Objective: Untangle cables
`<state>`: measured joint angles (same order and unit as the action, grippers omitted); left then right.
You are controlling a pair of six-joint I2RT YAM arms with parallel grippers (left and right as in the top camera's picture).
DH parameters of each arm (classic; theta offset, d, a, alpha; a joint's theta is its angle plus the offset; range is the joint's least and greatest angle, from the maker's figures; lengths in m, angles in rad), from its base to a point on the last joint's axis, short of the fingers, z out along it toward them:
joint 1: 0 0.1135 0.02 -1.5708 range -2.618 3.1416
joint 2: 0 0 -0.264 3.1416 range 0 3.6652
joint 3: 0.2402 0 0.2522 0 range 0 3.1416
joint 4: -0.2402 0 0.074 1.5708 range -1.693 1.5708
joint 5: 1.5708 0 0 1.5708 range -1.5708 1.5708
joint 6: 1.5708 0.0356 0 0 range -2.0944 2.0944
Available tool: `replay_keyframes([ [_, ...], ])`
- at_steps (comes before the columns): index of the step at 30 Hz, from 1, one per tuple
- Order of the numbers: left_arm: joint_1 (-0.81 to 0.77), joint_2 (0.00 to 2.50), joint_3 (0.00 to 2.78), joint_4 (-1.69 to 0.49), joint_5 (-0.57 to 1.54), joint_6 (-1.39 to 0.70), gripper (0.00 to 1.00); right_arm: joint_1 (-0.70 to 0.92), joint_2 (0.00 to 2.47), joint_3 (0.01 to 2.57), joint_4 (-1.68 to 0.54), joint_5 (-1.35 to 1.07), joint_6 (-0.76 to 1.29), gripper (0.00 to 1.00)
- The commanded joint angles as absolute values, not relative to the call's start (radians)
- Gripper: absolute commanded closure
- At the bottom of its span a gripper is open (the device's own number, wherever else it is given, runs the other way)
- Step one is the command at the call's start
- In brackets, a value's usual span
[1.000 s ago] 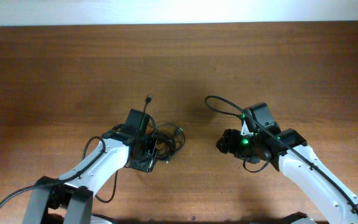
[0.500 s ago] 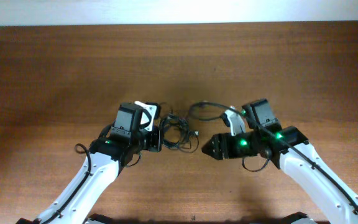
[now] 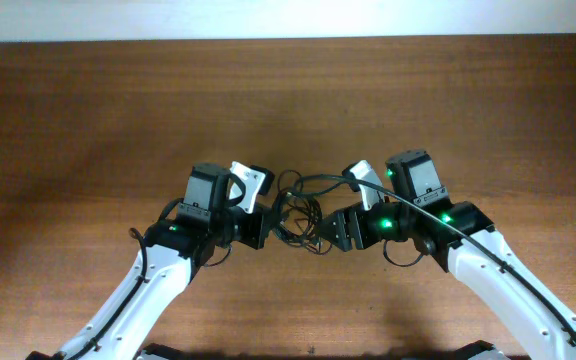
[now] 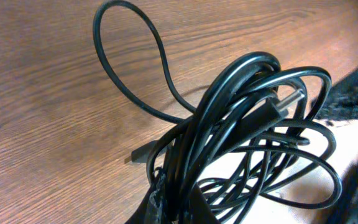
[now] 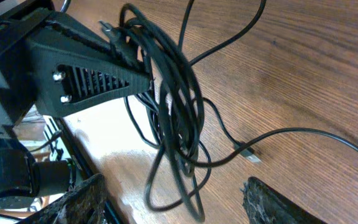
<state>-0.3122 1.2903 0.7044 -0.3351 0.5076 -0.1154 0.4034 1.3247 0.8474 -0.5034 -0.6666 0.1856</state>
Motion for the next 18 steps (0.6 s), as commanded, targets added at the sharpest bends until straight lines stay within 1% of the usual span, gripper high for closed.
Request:
replay_keyframes([
  [1,-0.311,1.273,0.719,-0.326,0.474,-0.1,1.0,0.435,1.314,0.866,-0.498,-0.649,0.15,0.3],
  [2,-0.311,1.273,0.719,-0.326,0.474,-0.1,1.0,0.442,1.314,0.866,-0.495,-0.641,0.15,0.34],
  [3,-0.311,1.273,0.719,-0.327,0.474,-0.101,1.0,0.447,1.315,0.866,-0.488,-0.634,0.157,0.43],
  [6,-0.311,1.273,0.719,-0.323,0.476,-0.119,1.0,0.452,1.316,0.866,-0.485,-0.632,0.199,0.43],
  [9,-0.311,1.273,0.719,-0.292,0.577,-0.119,1.0,0.48,1.32,0.866,-0.473,-0.52,0.199,0.42],
  [11,-0.311,1.273,0.719,-0.278,0.6,-0.119,1.0,0.498,1.331,0.866,-0.455,-0.503,0.212,0.44],
  [13,-0.311,1.273,0.719,-0.278,0.595,-0.118,1.0,0.51,1.334,0.866,-0.461,-0.505,0.221,0.88],
  [14,-0.311,1.273,0.719,-0.278,0.595,-0.118,1.0,0.51,1.334,0.866,-0.467,-0.513,0.221,0.96],
  [15,-0.311,1.273,0.719,-0.278,0.583,-0.118,1.0,0.509,1.334,0.867,-0.467,-0.531,0.221,0.96],
  [18,-0.311,1.273,0.719,-0.279,0.416,-0.119,1.0,0.501,1.285,0.896,-0.509,-0.562,0.217,0.96],
])
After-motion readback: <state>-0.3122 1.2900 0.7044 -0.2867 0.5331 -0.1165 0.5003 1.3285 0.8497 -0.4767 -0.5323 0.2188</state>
